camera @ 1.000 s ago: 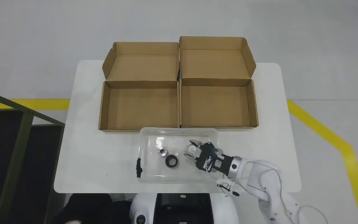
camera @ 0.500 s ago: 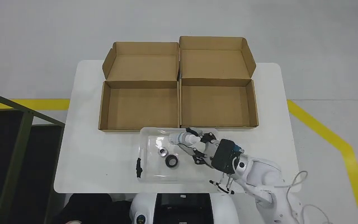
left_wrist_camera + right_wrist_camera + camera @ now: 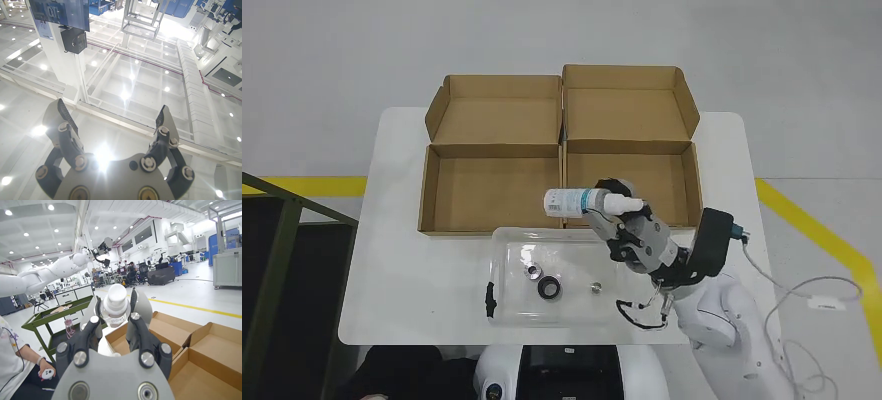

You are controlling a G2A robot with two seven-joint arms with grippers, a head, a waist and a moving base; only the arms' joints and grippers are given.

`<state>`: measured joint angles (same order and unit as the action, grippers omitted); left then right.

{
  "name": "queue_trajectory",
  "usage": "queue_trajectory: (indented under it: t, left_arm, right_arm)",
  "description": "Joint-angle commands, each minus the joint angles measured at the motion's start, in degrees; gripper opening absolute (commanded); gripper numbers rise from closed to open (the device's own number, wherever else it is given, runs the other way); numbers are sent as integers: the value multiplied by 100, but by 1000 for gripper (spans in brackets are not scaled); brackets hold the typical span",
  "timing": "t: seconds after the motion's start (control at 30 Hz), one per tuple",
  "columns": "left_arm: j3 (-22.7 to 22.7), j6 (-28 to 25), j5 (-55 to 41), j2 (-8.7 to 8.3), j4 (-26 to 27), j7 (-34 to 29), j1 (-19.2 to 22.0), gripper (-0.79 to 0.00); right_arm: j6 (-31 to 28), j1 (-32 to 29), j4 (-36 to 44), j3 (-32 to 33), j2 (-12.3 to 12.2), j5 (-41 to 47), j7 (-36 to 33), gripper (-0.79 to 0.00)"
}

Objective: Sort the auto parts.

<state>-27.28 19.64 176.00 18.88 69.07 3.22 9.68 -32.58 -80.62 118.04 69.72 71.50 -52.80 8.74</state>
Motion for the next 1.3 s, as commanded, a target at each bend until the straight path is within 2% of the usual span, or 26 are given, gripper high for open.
queue_trajectory:
  t: [0.0,0.23,0.33,0.47,1.03,1.27]
  left_arm:
    - [0,0,0,0,0,0,0,0]
    - [0,0,0,0,0,0,0,0]
    - [0,0,0,0,0,0,0,0]
    - [0,0,0,0,0,0,0,0]
    - [0,0,0,0,0,0,0,0]
    - [0,0,0,0,0,0,0,0]
  right_arm:
    - [9,26,4,-3,6,79,56,-785]
    - [2,12,48,43,11,107,193,-785]
    - [169,9,211,203,-17,-611,13,-785]
    - [276,-90,300,218,-38,-1143,-144,-785]
    - [923,551,-1054,-42,-29,-2482,-1165,-785]
    - [811,930,-1423,-105,-28,-2616,-1812,-785]
